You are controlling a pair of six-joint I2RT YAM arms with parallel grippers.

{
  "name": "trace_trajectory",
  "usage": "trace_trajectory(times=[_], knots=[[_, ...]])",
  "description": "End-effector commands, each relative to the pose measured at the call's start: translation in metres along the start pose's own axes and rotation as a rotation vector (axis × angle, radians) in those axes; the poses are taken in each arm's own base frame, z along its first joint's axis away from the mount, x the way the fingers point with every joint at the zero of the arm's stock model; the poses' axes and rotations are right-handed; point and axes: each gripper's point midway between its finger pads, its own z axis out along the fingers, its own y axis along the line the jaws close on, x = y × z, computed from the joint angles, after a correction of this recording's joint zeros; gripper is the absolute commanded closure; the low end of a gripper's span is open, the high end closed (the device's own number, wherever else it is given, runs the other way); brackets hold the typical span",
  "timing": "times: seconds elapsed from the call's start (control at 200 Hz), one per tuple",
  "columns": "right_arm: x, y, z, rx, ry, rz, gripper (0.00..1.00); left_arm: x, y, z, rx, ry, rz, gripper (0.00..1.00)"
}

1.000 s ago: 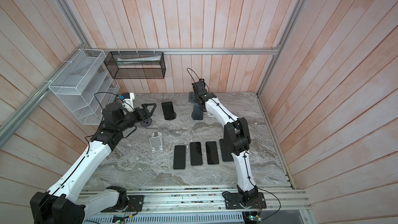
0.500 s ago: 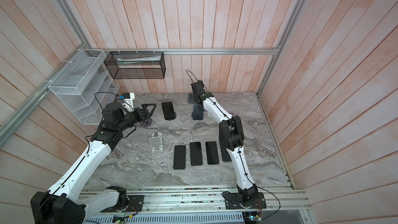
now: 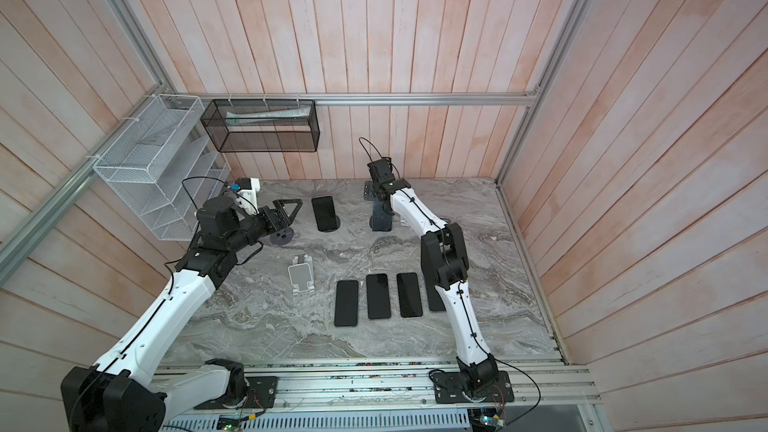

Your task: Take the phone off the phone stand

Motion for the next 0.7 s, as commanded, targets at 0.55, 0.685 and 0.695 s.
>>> trace_trajectory(times=[0.55, 0.685, 0.695], knots=[[0.01, -0.014, 0.014, 0.059, 0.005, 0.005, 0.2, 0.006, 0.006, 0.005, 0.015, 0.021, -0.03, 0.0], [0.015, -0.012, 0.016, 0.051, 0.018, 0.0, 0.27, 0.007, 0.008, 0.006, 0.008, 0.024, -0.036, 0.0], [0.015, -0.012, 0.016, 0.05, 0.019, 0.0, 0.27, 0.008, 0.008, 0.006, 0.009, 0.026, -0.037, 0.0]])
